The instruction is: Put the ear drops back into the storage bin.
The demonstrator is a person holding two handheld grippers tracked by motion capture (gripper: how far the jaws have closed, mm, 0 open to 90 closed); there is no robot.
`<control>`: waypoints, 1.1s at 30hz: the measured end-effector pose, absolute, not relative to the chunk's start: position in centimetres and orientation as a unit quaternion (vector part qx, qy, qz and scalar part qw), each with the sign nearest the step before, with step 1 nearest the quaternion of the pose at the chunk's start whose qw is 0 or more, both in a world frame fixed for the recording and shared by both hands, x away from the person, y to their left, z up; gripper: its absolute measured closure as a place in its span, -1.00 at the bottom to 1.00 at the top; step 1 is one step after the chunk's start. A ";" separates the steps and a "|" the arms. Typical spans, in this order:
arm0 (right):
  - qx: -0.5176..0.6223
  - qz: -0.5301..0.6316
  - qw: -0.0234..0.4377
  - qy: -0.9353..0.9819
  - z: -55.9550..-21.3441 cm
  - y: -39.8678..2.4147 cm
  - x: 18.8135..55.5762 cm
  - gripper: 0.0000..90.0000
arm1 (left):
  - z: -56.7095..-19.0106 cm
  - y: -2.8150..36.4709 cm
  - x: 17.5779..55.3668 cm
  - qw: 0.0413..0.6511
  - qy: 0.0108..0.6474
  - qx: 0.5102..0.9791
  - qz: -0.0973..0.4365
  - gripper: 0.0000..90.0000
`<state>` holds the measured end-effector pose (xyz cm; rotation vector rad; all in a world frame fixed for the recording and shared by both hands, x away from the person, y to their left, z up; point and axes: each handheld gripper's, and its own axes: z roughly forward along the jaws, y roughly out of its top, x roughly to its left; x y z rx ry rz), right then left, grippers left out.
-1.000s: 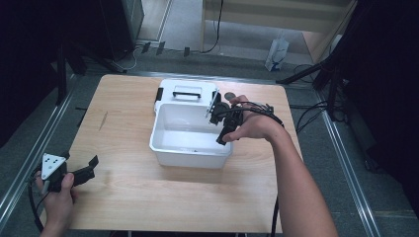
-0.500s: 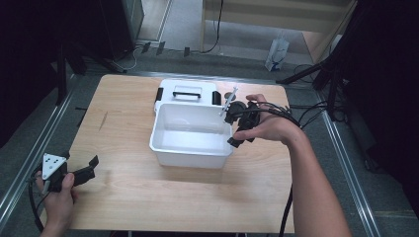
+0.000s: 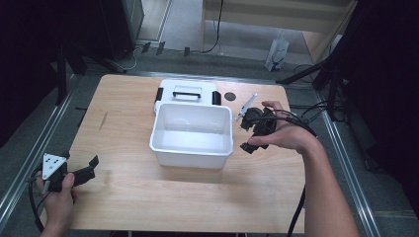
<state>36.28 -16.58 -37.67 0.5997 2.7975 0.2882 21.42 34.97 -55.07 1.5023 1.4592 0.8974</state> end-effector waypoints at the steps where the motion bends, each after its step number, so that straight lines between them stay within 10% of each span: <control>1: 0.208 0.100 0.134 0.964 -37.7 -16.8 36.2 -0.83 | -55.1 35.0 21.4 0.418 0.582 0.599 0.358 -0.92; 33: 0.273 0.105 0.134 0.947 -43.6 -23.0 33.5 -1.00 | -55.1 35.0 21.4 0.419 0.582 0.598 0.358 -0.92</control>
